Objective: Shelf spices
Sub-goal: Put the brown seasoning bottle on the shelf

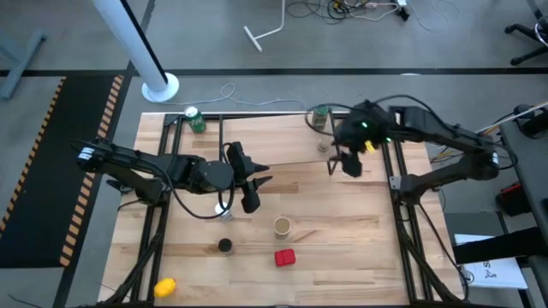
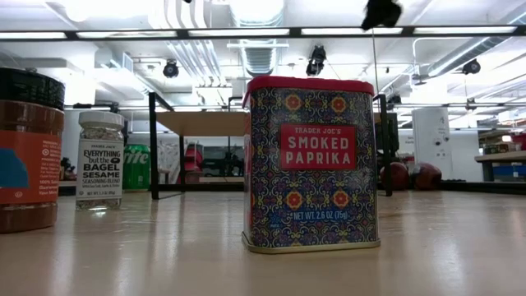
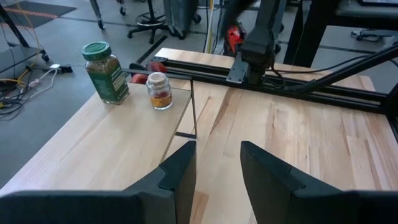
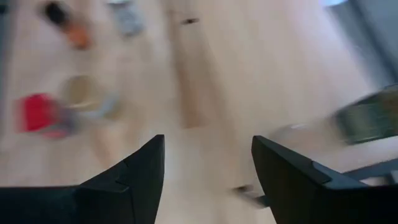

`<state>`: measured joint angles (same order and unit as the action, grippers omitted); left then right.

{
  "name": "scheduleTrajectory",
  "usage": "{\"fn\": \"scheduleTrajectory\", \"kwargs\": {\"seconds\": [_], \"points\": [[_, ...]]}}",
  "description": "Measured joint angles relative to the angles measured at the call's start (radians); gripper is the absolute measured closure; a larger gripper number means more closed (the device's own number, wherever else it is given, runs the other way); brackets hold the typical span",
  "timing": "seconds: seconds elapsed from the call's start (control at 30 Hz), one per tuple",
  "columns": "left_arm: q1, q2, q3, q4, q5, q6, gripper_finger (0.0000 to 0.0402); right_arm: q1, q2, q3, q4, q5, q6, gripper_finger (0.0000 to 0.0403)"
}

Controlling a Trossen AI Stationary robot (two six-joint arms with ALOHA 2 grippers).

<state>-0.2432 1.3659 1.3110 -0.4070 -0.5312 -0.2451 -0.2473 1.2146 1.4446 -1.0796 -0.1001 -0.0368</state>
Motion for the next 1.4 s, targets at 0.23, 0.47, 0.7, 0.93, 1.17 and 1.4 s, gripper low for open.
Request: {"fn": "scheduleTrajectory", "kwargs": {"seconds": [0.23,0.47,0.7,0.93,1.17,1.4], "points": [[-0.001,0.013,-0.014,0.035,0.216,0.051,0.0288,0.262,-0.113,-0.130,-0.004,-0.125,0.309,0.0184],[-0.016,0.112,-0.014,0.196,0.453,0.115,0.0288,0.654,-0.170,-0.377,0.076,0.072,0.592,0.0192],[-0.010,0.238,0.016,0.276,0.549,0.104,0.0288,0.922,-0.166,-0.585,0.323,0.316,0.735,0.0199],[-0.012,0.354,0.139,-0.040,0.545,-0.061,0.0288,1.073,-0.144,-0.743,0.678,0.799,0.715,0.0198],[-0.012,0.463,0.355,-0.441,0.540,-0.139,0.0281,1.091,-0.047,-0.819,0.846,0.957,0.615,0.0199],[-0.012,0.532,0.545,-0.573,0.499,-0.173,0.0221,1.092,0.049,-0.819,0.852,0.967,0.610,0.0199]]}}
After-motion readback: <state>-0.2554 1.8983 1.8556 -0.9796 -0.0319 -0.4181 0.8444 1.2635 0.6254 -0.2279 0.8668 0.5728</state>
